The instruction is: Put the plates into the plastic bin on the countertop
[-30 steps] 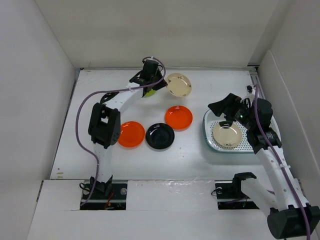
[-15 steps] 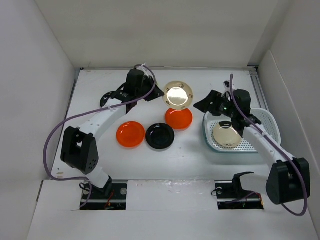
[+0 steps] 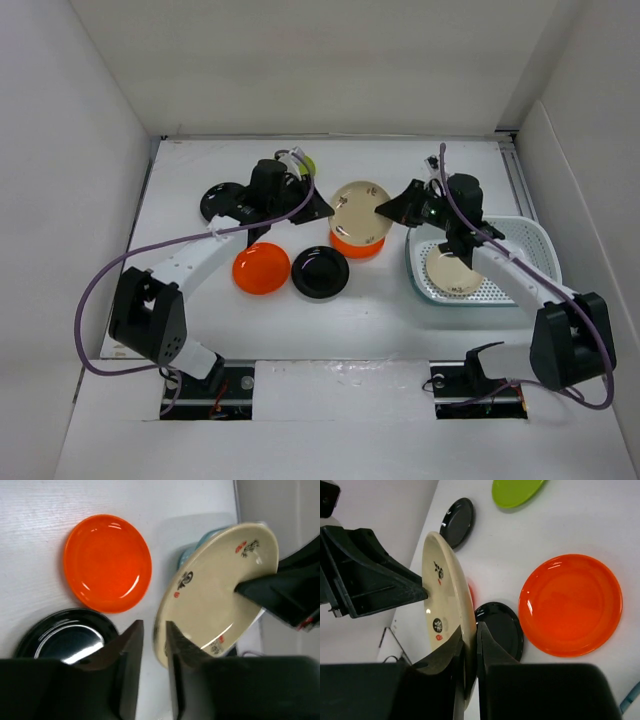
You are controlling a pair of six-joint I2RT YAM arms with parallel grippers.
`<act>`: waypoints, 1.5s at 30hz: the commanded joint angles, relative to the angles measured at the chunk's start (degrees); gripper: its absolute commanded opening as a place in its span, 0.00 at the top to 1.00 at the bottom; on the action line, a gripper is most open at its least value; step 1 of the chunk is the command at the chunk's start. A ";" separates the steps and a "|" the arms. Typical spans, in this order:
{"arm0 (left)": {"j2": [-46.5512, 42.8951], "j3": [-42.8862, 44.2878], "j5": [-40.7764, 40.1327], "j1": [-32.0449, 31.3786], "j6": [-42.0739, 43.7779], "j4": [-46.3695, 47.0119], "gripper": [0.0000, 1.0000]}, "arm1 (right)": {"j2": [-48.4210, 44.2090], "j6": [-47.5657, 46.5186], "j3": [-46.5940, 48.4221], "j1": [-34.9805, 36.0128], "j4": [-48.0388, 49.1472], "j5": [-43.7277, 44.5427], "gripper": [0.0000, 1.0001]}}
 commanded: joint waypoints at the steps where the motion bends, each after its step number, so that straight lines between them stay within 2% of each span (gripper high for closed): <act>1: -2.97 0.94 -1.93 -0.32 -0.03 1.74 0.74 | -3.16 1.34 1.86 0.82 3.74 2.19 0.99; 3: -2.97 2.26 -5.74 -0.32 -0.03 -0.39 0.39 | -5.97 1.35 1.33 0.82 -1.59 7.62 0.99; 4: -3.58 2.79 -7.85 -0.32 -0.03 -2.48 0.01 | -9.46 1.35 1.32 0.21 -4.24 10.43 1.00; 5: -3.58 2.79 -12.48 -0.32 -0.55 -3.55 0.00 | -11.50 1.87 0.80 -0.32 -6.79 16.11 1.00; 8: -5.77 3.49 -18.65 -0.32 -1.78 -6.10 0.00 | -19.85 4.07 -1.92 -3.48 -15.41 22.13 1.00; 13: -8.67 3.49 -24.82 0.21 -2.31 -8.57 0.00 | -31.72 8.80 -5.18 -7.00 -31.90 38.91 1.00; 17: -9.21 3.49 -26.50 0.74 -2.32 -9.89 0.00 | -39.01 13.64 -6.50 -8.76 -39.92 48.15 1.00; 28: -6.93 4.02 -24.30 0.74 -2.32 -9.89 0.00 | -38.16 23.40 -17.39 -13.32 -40.83 48.26 1.00; 35: -6.92 2.89 -23.16 0.74 -2.32 -8.05 0.00 | -40.35 23.93 -19.33 -14.47 -39.69 51.59 1.00; 45: -6.31 1.13 -22.10 0.74 -1.09 -6.99 0.00 | -30.16 22.79 -20.73 -15.53 -31.53 49.14 0.99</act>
